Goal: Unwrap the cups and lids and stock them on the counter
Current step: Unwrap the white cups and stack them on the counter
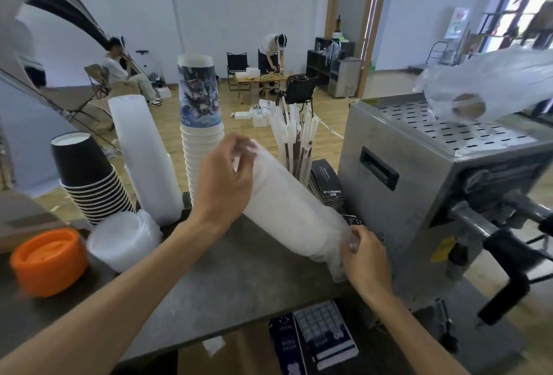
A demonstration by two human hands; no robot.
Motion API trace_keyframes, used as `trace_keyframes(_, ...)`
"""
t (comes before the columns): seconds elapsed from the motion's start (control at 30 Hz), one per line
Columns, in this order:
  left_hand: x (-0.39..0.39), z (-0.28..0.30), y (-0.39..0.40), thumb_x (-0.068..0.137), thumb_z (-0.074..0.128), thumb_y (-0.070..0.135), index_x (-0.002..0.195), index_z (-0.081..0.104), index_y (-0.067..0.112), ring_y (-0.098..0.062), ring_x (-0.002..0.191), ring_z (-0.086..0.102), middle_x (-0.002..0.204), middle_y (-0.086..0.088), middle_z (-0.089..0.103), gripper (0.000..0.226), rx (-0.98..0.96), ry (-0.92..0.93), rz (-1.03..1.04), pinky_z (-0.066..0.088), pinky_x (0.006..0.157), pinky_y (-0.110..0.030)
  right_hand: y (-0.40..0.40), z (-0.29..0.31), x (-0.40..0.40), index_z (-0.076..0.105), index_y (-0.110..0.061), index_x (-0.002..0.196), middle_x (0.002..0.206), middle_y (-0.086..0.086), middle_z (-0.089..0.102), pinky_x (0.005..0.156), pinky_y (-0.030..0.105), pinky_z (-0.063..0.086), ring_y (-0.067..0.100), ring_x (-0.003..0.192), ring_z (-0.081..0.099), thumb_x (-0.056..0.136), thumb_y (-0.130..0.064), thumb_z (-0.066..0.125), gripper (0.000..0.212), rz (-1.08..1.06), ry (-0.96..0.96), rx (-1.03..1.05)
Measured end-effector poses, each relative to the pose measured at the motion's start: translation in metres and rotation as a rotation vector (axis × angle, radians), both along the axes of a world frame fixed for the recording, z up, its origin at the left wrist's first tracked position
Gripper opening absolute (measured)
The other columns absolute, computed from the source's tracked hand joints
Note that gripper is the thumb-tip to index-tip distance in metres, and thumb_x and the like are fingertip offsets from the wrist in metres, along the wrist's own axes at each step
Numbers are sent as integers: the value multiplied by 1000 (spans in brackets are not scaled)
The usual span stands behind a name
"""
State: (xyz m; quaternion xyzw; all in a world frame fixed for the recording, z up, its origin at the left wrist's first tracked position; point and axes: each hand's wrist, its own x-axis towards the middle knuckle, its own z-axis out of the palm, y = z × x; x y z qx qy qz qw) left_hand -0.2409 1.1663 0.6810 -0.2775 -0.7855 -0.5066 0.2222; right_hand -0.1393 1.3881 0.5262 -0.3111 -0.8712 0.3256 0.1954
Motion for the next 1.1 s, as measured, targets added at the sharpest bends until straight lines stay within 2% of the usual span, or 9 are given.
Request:
trace_keyframes(0.23,-10,24,-6,99,49,12,105,60,16,12,76,56,85,17,59,13,169,-26,193,42,66,-4,-51,-26,33,47,-14,142,145,3,49,109,40,41,17,133,46,96,-49,51,57,241,344,237)
trace_keyframes(0.33,-15,29,-9,100,46,14,108,60,14,1,74,56,88,8,61,16,305,-114,210,46,61,-10,-67,-41,33,27,-17,154,159,3,30,116,41,35,19,144,32,86,-66,58,89,332,222,247)
trace_keyframes(0.47,-17,10,-22,100,44,16,110,60,12,-13,81,64,91,-7,65,19,410,-435,23,56,73,-25,-67,-39,11,15,-23,155,161,2,19,114,47,39,22,146,29,78,-75,62,104,284,118,156)
trace_keyframes(0.57,-21,-16,-40,95,48,16,91,68,14,-30,87,68,84,-9,72,21,443,-779,31,59,82,-44,-59,-37,-1,11,-24,155,162,5,18,116,50,36,25,147,29,79,-66,68,104,287,46,176)
trace_keyframes(0.63,-18,-33,-51,91,52,15,78,67,12,-25,75,65,69,-6,69,21,326,-922,88,56,71,-36,-54,-37,-6,6,-26,155,160,6,22,117,52,32,27,145,31,81,-58,70,103,303,21,171)
trace_keyframes(0.73,-14,-61,-66,95,55,25,85,66,8,-16,70,61,82,-9,69,23,106,-922,131,50,67,-29,-49,-37,-12,1,-33,154,155,4,30,115,54,32,27,141,35,84,-46,73,102,339,41,161)
trace_keyframes(0.87,-8,-89,-85,94,56,53,107,64,18,-12,100,62,106,5,67,37,-305,-727,87,44,76,-20,-48,-38,-17,5,-36,155,151,3,37,112,52,34,25,139,39,84,-44,73,100,361,67,180)
trace_keyframes(1.0,-1,-85,-99,74,71,69,147,33,23,-15,122,51,139,6,46,94,-823,-666,-106,44,97,-28,-46,-38,-19,8,-33,157,154,3,39,112,52,34,25,140,39,83,-41,75,99,364,70,171)
trace_keyframes(1.1,6,-90,-101,64,80,64,151,23,19,-17,118,55,138,3,51,113,-1088,-637,-129,49,100,-32,-42,-38,-18,13,-38,157,156,-1,37,113,51,37,21,142,37,85,-34,75,95,425,127,-35)
